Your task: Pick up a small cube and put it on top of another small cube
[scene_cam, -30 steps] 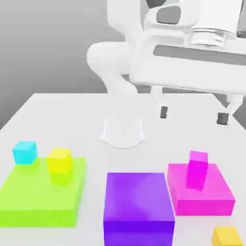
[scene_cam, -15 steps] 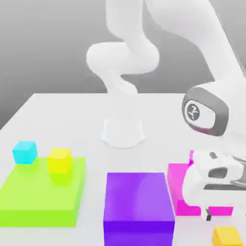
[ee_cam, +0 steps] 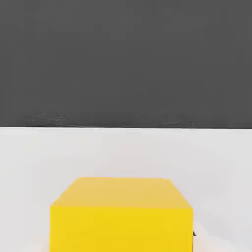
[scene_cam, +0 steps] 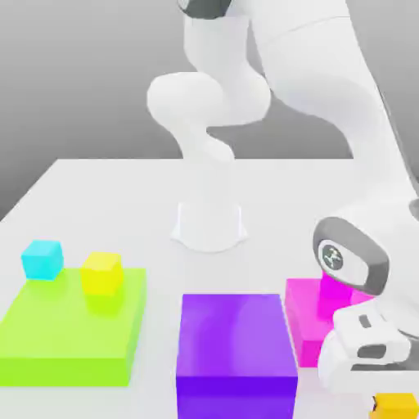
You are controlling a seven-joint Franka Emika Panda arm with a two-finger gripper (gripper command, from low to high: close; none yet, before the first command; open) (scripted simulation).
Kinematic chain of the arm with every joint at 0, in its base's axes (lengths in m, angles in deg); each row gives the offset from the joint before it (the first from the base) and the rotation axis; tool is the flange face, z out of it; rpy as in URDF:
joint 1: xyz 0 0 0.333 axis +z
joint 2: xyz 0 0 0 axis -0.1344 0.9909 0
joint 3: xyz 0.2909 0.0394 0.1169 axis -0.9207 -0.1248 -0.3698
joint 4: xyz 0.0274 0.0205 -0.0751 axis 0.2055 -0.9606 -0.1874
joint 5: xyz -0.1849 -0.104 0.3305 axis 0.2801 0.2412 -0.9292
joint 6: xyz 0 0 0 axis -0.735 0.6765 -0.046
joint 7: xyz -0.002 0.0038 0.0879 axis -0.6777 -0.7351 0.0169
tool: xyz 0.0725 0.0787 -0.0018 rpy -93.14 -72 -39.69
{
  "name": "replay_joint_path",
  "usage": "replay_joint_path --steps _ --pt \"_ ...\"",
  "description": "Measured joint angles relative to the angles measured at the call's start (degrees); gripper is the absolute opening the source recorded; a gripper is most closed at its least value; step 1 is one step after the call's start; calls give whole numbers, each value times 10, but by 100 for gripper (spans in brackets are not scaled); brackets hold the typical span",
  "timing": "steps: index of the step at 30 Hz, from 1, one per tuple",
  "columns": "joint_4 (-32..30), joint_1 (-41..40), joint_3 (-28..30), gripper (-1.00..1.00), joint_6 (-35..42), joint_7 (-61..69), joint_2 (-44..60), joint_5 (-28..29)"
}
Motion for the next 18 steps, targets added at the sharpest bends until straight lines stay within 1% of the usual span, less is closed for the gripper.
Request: replay_joint_path --steps 5,9,13,18 --pt "-64 -8 -36 -100 35 61 -88 -17" --pt "-121 -11 -63 -100 53 127 -163 -49" --pt "-180 1 -81 -100 67 209 -244 -105" --pt "-254 49 -63 -100 82 321 -349 -189"
